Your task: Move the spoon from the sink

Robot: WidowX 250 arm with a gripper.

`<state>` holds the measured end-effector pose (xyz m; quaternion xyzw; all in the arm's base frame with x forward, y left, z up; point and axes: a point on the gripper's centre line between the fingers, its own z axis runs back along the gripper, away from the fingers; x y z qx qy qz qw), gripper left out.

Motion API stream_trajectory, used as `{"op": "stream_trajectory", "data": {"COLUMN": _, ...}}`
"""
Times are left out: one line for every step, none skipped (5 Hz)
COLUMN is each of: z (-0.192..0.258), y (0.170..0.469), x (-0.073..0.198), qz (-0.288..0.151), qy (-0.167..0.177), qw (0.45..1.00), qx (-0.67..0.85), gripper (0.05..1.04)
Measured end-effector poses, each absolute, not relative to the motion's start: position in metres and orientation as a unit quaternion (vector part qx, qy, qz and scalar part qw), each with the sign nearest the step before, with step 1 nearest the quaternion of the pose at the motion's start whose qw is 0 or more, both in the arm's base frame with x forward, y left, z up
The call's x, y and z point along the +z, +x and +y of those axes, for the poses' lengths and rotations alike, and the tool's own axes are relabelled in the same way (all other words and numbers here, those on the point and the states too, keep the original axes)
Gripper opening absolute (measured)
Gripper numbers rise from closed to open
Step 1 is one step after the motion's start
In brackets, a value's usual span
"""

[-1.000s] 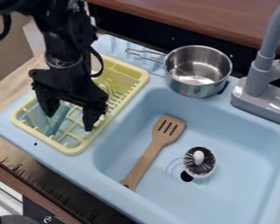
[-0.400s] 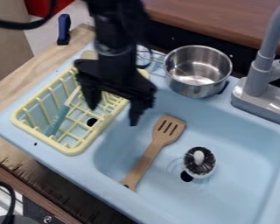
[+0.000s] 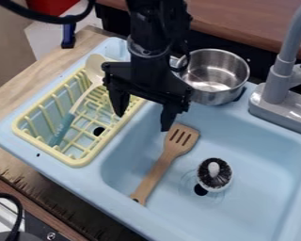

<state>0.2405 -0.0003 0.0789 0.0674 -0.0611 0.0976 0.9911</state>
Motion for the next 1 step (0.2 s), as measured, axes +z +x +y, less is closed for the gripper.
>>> {"op": "stream_trajectory", "data": {"z": -0.0044, "y": 0.2482, "x": 0.0859, "qz": -0.063, "qy": 0.055, "qw": 0.991, "qx": 0.1, "gripper": 1.001}}
